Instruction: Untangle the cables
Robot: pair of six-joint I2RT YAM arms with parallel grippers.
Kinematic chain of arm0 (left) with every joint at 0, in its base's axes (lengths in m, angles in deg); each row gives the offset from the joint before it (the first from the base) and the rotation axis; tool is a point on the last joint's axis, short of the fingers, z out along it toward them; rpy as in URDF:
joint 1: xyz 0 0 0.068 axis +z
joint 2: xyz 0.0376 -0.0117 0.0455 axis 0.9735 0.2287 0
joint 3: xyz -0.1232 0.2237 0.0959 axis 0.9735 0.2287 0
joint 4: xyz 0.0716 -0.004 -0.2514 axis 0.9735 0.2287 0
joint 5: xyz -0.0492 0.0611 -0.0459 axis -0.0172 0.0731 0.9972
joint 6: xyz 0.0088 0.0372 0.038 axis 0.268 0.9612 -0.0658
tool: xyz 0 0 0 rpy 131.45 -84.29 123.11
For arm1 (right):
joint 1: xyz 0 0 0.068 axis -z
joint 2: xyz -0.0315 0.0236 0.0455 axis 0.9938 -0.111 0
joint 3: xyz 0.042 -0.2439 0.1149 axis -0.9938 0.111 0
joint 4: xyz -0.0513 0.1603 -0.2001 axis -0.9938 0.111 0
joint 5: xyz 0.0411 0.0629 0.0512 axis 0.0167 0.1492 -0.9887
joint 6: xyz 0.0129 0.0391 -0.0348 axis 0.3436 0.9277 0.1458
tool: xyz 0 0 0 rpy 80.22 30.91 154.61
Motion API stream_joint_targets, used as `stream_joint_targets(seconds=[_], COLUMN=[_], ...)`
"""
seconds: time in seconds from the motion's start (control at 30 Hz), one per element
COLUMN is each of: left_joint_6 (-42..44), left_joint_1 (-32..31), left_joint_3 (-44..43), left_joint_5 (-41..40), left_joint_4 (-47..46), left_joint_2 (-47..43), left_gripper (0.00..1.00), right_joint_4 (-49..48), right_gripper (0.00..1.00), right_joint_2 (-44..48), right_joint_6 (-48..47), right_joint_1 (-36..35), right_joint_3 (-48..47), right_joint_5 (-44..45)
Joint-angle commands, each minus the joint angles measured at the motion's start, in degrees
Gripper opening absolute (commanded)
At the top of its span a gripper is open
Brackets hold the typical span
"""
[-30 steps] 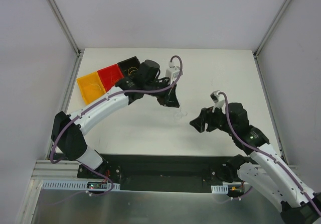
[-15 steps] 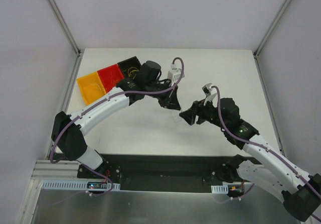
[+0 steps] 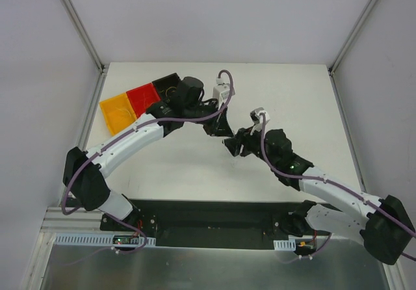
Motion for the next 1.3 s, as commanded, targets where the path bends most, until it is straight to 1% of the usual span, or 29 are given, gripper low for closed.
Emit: stream_joint_targets(seconds=[0.0, 0.07, 0.13, 0.23, 0.3, 0.37, 0.43, 0.5, 0.6, 0.73, 0.8, 0.83, 0.87, 0.97, 1.03, 1.1, 1.2, 1.27], left_joint_6=[-1.8, -1.1, 1.1, 5.4, 6.8, 7.2, 6.7, 6.5, 6.3, 6.4, 6.8, 6.8, 6.8, 6.0, 4.8, 3.7, 2.2, 1.7], left_joint_1=[-1.3, -1.4, -1.3, -1.3, -1.2, -1.2, -1.2, -1.1, -0.7, -0.7, -0.7, -0.7, -0.8, -0.8, -0.7, -0.5, -0.4, -0.4], left_joint_3=[1.9, 3.2, 3.9, 6.1, 7.5, 8.1, 8.4, 8.9, 9.8, 12.6, 13.6, 13.8, 13.8, 13.6, 13.1, 11.9, 11.5, 11.9], left_joint_5=[6.1, 5.9, 4.5, -2.1, -6.4, -7.1, -7.8, -8.6, -11.2, -16.8, -20.5, -21.3, -21.8, -21.5, -22.9, -25.5, -30.3, -32.9], left_joint_4=[-5.4, -7.0, -7.3, -7.6, -8.4, -9.1, -9.4, -9.8, -10.6, -13.0, -13.8, -13.9, -13.9, -13.8, -12.7, -10.6, -8.5, -8.4], left_joint_2=[-9.4, -12.0, -14.7, -19.3, -21.4, -22.2, -22.6, -22.9, -24.3, -26.9, -27.5, -27.3, -27.3, -26.1, -24.6, -23.1, -21.8, -21.7], left_gripper=[0.00, 0.00, 0.00, 0.00, 0.00, 0.00, 0.00, 0.00, 0.00, 0.00, 0.00, 0.00, 0.00, 0.00, 0.00, 0.00, 0.00, 0.00], right_joint_4=[-10.7, -12.2, -14.5, -18.1, -17.8, -15.6, -12.0, -8.4, -4.5, 0.6, 3.9, 5.2, 5.7, 7.0, 8.1, 7.1, -1.0, -4.4], right_gripper=[0.54, 0.49, 0.45, 0.35, 0.33, 0.30, 0.29, 0.25, 0.19, 0.15, 0.06, 0.01, 0.00, 0.00, 0.00, 0.00, 0.00, 0.00], right_joint_2=[-7.5, -13.2, -18.1, -21.9, -20.5, -17.9, -14.9, -11.4, -7.0, -2.6, 0.4, 2.0, 3.2, 5.1, 3.9, 0.6, -6.5, -12.1], right_joint_6=[0.8, 2.7, 6.6, 10.4, 10.2, 9.6, 8.1, 7.2, 6.8, 5.7, 4.4, 3.9, 3.1, 1.5, 2.8, 5.8, 11.0, 12.7], right_joint_1=[1.0, 2.4, 5.3, 9.3, 10.4, 11.4, 11.6, 11.8, 12.6, 13.4, 13.3, 13.3, 13.3, 13.1, 12.4, 10.3, 4.0, 0.1], right_joint_3=[4.6, 5.4, 6.9, 10.5, 12.3, 13.1, 12.8, 12.6, 13.5, 13.9, 13.2, 12.6, 12.1, 8.7, 5.4, 2.2, -0.2, -3.5], right_joint_5=[14.1, 14.0, 11.3, 8.8, 9.7, 9.9, 10.2, 11.1, 12.6, 14.0, 13.0, 12.0, 9.9, -1.0, -6.7, -10.7, -15.5, -18.5])
